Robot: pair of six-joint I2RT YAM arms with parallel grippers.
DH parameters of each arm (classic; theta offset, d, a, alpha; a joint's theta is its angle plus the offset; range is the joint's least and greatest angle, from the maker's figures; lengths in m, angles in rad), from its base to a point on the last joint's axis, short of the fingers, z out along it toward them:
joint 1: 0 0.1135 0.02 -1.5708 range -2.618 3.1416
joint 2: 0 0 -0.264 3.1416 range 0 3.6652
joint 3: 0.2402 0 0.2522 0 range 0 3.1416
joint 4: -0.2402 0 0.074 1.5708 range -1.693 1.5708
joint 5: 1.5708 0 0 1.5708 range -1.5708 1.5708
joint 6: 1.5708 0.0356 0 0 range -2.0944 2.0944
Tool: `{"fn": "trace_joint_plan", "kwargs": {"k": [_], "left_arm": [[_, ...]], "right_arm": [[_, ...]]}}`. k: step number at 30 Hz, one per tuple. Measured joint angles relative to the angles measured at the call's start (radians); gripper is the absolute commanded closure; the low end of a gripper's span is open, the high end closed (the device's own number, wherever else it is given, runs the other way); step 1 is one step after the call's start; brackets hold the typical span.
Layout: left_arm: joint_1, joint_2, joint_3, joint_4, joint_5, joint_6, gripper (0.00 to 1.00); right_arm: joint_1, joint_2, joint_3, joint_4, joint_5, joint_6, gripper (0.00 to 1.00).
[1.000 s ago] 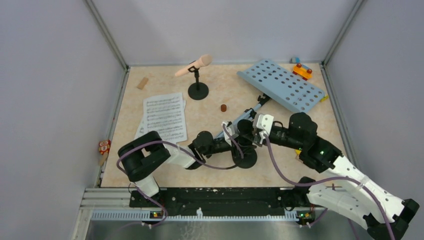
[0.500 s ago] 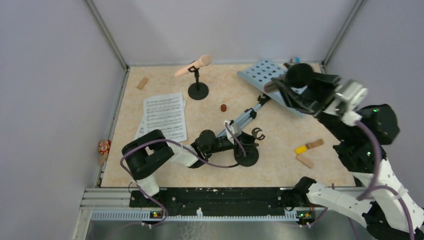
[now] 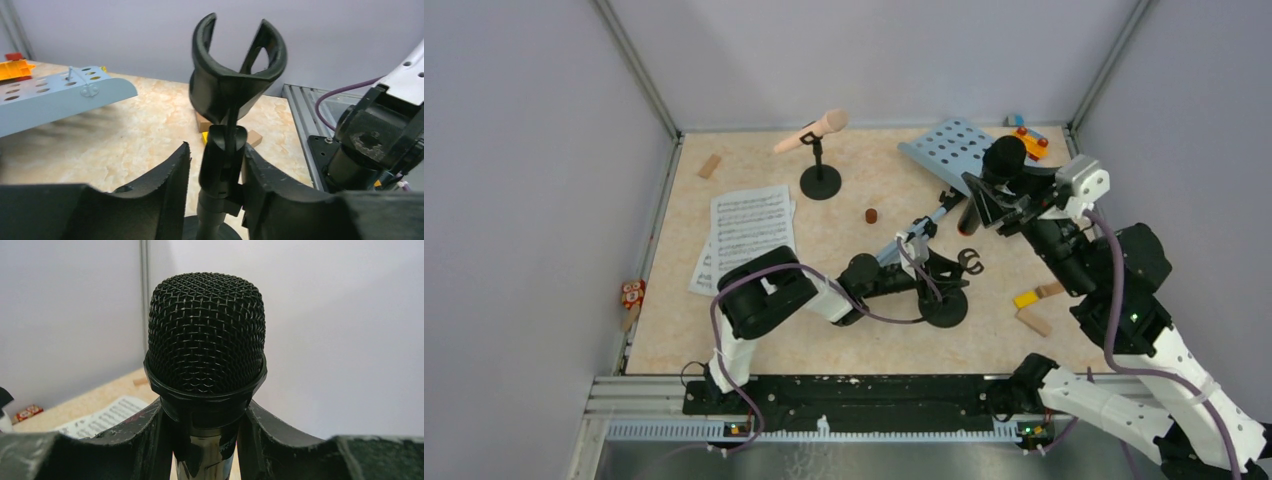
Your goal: Pack up the instrument practice props
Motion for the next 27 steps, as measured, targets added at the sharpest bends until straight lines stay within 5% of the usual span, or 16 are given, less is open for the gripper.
{"fn": "trace_joint_plan", "kwargs": {"k": [5,8,17,27], "left_arm": [[0.003,-0.033,-0.053,-0.006,-0.060,0.015,0.28],[0.001,-0.092,-0.111,-0.047,-0.092,0.027,0.02],[-0.003,-0.404,-0.306,-0.351,-0.221,0.037,0.01],[-0.026,-1.064,-0.341,-1.062,-0.542,-0.180,0.01]], "right_arm": [[0.000,-0.002,-0.018,-0.055,0.045,0.007,1.00],[0.000,0.000,-0.015,-0.066,0.064,0.005,1.00],[0.000,0.094,0.088,-0.078,0.089,0.000,1.00],[0.000,0.312,0.120,-0.032,0.014,0.123,1.00]]}}
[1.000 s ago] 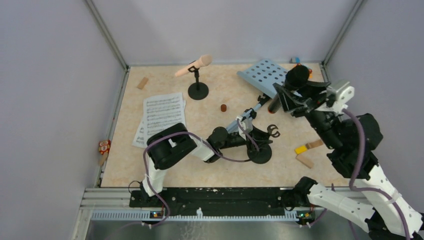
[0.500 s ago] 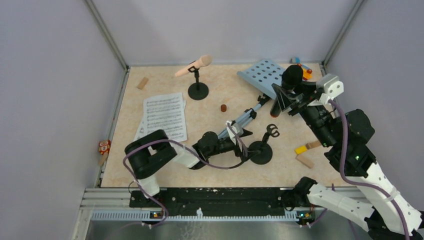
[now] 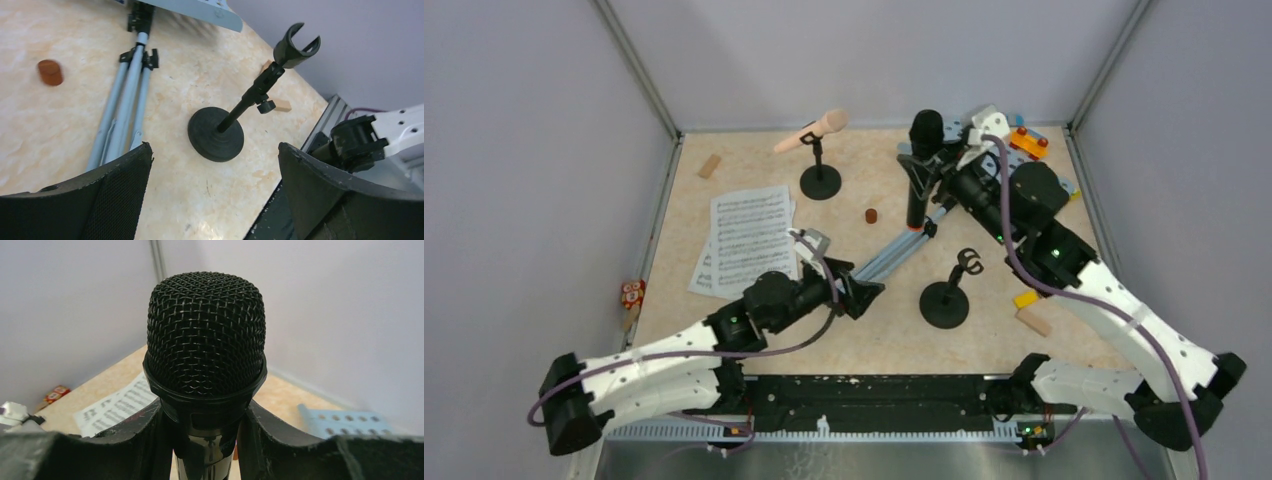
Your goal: Pack up the instrument practice props
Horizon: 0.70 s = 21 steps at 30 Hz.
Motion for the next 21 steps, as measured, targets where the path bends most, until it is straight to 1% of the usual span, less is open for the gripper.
{"fn": "trace_joint_plan", "kwargs": {"k": [4,8,10,12,16,21], "left_arm": [[-0.003,-0.294,0.000,-0.309,-0.124,-0.130,0.01],[-0.003,-0.509,0.004,-0.548,-0.215,-0.214,0.01],[-0.003,-0.582,0.021,-0.646,-0.259,-0.235,0.01],[-0.003,-0.620,0.051,-0.731,-0.298,-0.246,0.01],[-0.003,-0.625,0.121,-0.856,-0.350,-0.247,0.01],[-0.003,-0.623,0.159,-0.938,-0.382,-0.246,0.01]], "right_arm": [[0.002,0.136,0.000,0.074,-0.020,0.136,1.00],[0.012,0.271,-0.009,0.173,-0.013,0.264,1.00],[0.023,0.351,-0.014,0.211,0.000,0.325,1.00],[0.031,0.439,-0.014,0.243,0.015,0.389,1.00],[0.037,0.605,-0.021,0.275,0.050,0.529,1.00],[0.037,0.790,-0.012,0.285,0.068,0.688,0.98]]}}
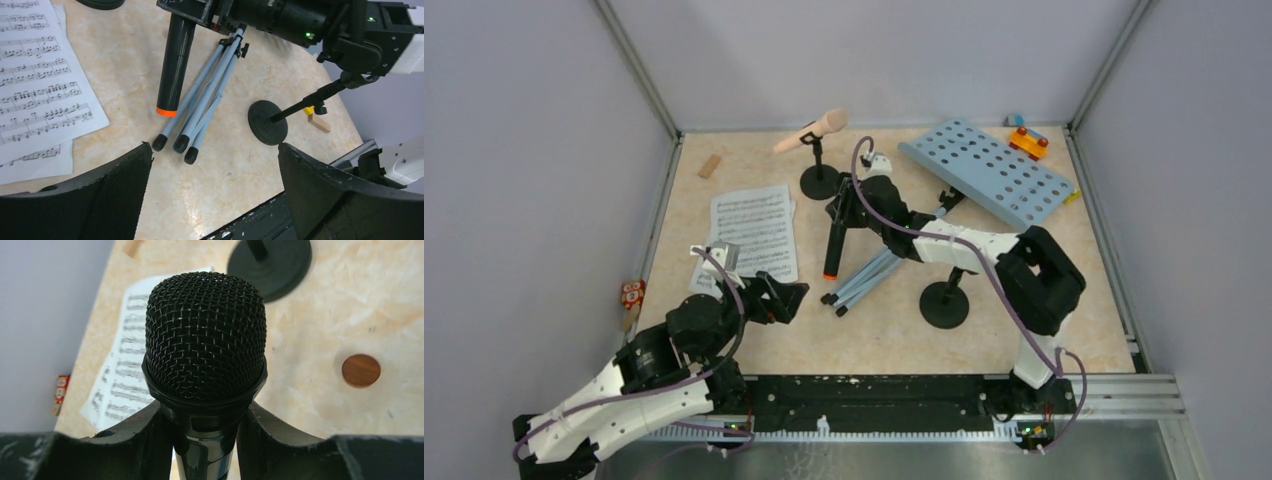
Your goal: Pack up the instrument practice props
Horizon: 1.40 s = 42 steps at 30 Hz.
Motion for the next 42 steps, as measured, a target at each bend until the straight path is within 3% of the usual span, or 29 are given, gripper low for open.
{"fn": "trace_joint_plan", "kwargs": {"k": [6,19,26,32,37,42], "left_arm": [[0.000,0.000,0.005,-0.069,-0.022,-0.006,0.01],[0.000,0.016,-0.017,-0.119,-0.038,-0.080,0.01],[0.000,0.076,-0.077,-0.083,-0.044,-0.102,0.01],[0.000,0.179,-0.095,-0.029,-0.045,-0.101,0.01],[0.006,0.266,-0.102,0.045,-0.053,-0.071,0.01],[0.133,0.403,-0.100,0.186,0.012,0.007,0.01]], "right_arm": [[0.000,0.158,0.065,-0.055,0.009,0.079,0.91],[-0.003,0.277,0.166,-0.149,0.051,0.127,0.58],[-0.014,0.277,0.163,-0.208,0.063,0.102,0.32],[-0.019,0.270,0.163,-0.256,0.068,0.067,0.28],[-0.023,0.220,0.196,-0.402,0.064,0.028,0.20],[-0.042,0.151,0.321,-0.597,0.015,-0.034,0.20]]}}
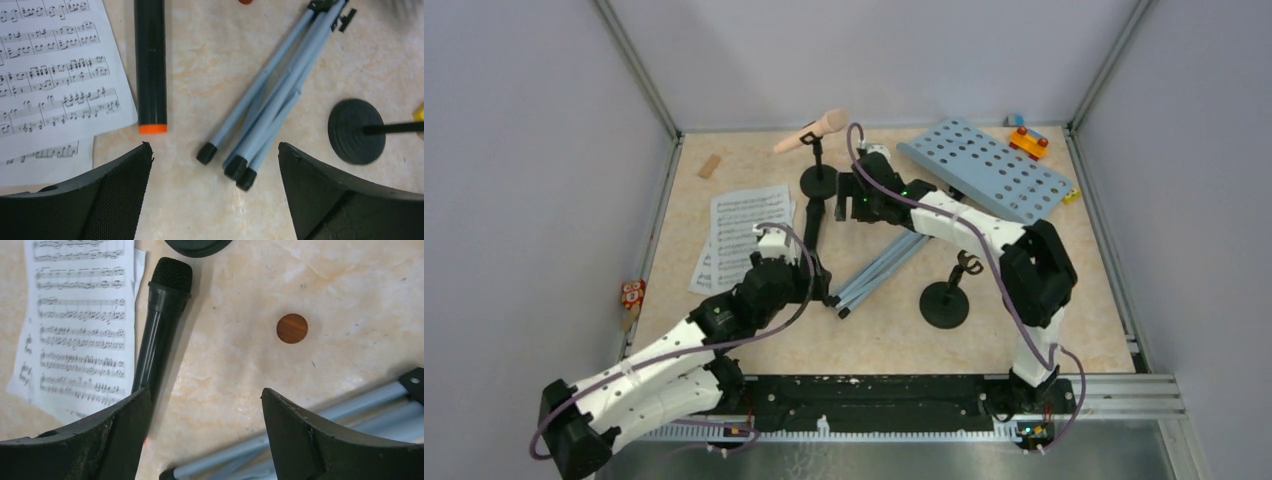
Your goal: Pack up the instrument practice props
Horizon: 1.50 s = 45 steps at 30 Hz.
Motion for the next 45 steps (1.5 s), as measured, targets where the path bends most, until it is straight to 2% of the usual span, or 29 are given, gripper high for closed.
{"fn": "trace_joint_plan", "kwargs": {"k": [4,7,16,20,24,33,38,45], "left_arm": [[0.220,0.159,0.003,0.172,0.158,0.068,0.01],[0.306,0.286,0.020,0.306,0.235,0.121,0.01],[0.397,0.609,0.060,0.811,0.352,0.286,0.01],[0.423,0.746,0.058,1.092,0.369,0.373,0.01],[0.447,0.891,0.076,1.301,0.381,0.424,0.02],[0.537,1.206,0.303,1.501,0.416,0.413,0.16],[0.586,1.324,0.431,1.536,0.431,0.388,0.17],[0.619,1.449,0.583,1.534,0.471,0.361,0.27]], "right_arm": [[-0.014,-0.159,-0.064,-0.020,-0.070,-0.076,0.20],[-0.017,-0.314,-0.163,-0.012,-0.119,-0.128,0.22],[-0.017,-0.625,-0.298,0.037,-0.199,-0.272,0.23],[-0.017,-0.723,-0.367,0.046,-0.206,-0.316,0.24],[-0.017,-0.790,-0.422,0.047,-0.209,-0.355,0.24],[-0.017,-0.884,-0.474,0.048,-0.203,-0.422,0.25],[-0.017,-0.924,-0.499,0.049,-0.199,-0.439,0.25],[-0.017,-0.925,-0.506,0.044,-0.195,-0.451,0.26]]}}
